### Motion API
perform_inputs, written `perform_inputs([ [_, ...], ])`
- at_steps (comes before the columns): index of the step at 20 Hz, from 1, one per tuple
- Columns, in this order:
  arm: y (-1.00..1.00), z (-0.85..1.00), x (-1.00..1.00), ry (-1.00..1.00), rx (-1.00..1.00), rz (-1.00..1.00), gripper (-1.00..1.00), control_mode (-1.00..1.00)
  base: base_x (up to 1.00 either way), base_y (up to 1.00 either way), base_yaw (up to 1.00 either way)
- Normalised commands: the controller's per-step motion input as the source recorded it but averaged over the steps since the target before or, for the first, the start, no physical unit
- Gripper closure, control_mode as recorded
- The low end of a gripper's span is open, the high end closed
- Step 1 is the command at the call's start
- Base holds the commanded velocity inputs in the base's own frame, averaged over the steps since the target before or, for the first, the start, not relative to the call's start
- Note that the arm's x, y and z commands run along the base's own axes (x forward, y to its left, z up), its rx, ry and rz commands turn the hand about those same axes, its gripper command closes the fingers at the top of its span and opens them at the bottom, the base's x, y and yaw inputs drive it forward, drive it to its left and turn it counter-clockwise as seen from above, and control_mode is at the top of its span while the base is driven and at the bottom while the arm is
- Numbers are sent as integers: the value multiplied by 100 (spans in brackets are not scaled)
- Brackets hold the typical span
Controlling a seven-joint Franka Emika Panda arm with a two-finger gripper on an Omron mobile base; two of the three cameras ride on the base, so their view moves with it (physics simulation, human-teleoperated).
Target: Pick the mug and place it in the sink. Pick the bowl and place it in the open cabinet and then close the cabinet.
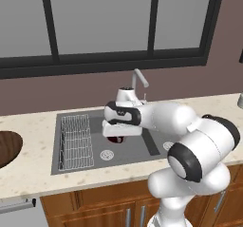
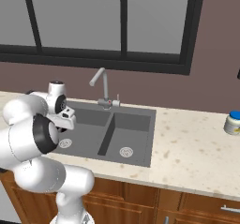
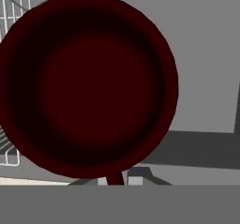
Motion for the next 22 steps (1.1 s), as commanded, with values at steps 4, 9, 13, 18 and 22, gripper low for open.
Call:
perform_inputs([
  [4, -15, -9, 0, 0, 0, 0, 100, -100, 0, 0, 0],
  [9, -28, -7, 0, 0, 0, 0, 100, -100, 0, 0, 0],
  [13, -24, -13, 0, 0, 0, 0, 100, -100, 0, 0, 0],
  [18, -2, -35, 0, 0, -1, 0, 100, -100, 0, 0, 0],
  [22, -8, -32, 3, 0, 0, 0, 100, -100, 0, 0, 0],
])
